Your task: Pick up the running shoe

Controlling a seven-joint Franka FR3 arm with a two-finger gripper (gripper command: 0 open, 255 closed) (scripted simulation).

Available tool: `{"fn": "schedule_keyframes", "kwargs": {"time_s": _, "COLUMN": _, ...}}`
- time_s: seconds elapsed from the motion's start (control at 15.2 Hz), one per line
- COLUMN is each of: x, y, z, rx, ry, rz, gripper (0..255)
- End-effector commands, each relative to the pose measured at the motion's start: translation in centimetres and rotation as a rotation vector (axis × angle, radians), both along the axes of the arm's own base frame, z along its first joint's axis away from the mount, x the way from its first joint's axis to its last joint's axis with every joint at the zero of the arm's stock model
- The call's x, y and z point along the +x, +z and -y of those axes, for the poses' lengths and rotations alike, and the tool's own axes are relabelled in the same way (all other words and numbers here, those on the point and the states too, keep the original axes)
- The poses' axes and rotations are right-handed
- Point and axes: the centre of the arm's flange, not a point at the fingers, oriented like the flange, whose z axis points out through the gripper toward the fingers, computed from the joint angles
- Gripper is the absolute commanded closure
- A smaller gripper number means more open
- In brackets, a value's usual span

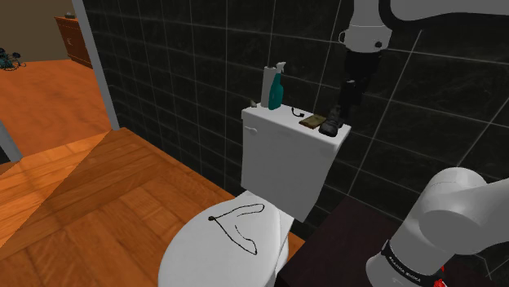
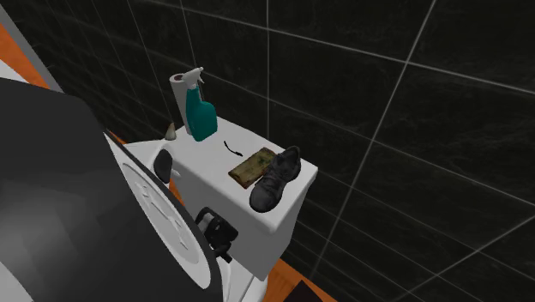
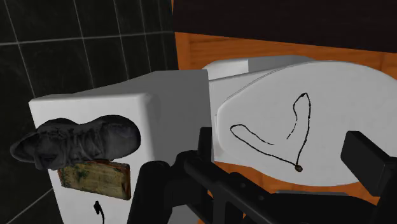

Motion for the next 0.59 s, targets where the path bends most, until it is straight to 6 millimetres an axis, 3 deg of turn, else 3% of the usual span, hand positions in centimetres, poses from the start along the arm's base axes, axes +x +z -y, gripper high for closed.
{"fn": "schedule_keyframes", "kwargs": {"time_s": 0.0, "x": 0.0, "y": 0.0, "z": 0.0, "rx": 0.0, "ry": 0.0, "rz": 0.0, "gripper": 0}}
{"fn": "schedule_keyframes", "kwargs": {"time_s": 0.53, "x": 6.1, "y": -4.7, "z": 5.4, "rx": -0.013, "ry": -0.422, "rz": 0.168, "gripper": 0}}
